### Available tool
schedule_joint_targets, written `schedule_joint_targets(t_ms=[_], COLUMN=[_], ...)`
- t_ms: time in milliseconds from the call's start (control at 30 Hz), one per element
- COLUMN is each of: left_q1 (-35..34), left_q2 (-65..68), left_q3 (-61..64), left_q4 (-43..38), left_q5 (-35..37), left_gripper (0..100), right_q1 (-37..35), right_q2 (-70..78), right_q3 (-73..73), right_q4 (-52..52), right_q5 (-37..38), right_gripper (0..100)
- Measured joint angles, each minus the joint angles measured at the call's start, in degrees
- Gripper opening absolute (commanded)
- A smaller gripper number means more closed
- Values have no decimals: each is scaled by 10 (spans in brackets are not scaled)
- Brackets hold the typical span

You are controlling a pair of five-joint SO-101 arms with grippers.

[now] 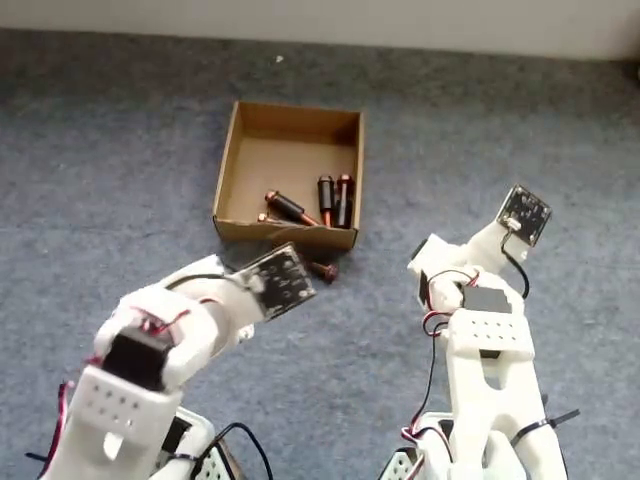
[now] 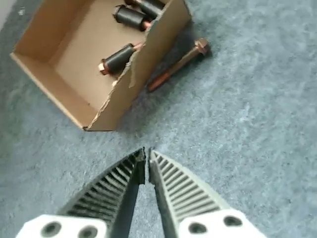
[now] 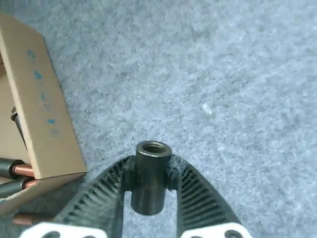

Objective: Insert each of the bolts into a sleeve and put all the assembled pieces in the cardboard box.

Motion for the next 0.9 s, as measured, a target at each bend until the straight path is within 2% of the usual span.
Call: schedule_joint_targets(t_ms=[200, 433, 633, 900], left_q1=[42, 84, 89, 89], left_q2=[168, 336, 468, 636], left_q3=[-81, -141, -184, -309], left_q4=[0, -13, -65, -74], left_q5=[-30, -135, -198, -220], left_gripper=[151, 151, 151, 151], right_q1=[0, 31, 70, 96], right_q2=[0, 0, 0, 0], right_q3=[0, 0, 0, 0], right_q4=[-2, -2, -2, -2], right_q5=[0, 0, 0, 0], right_gripper=[4, 4, 4, 4])
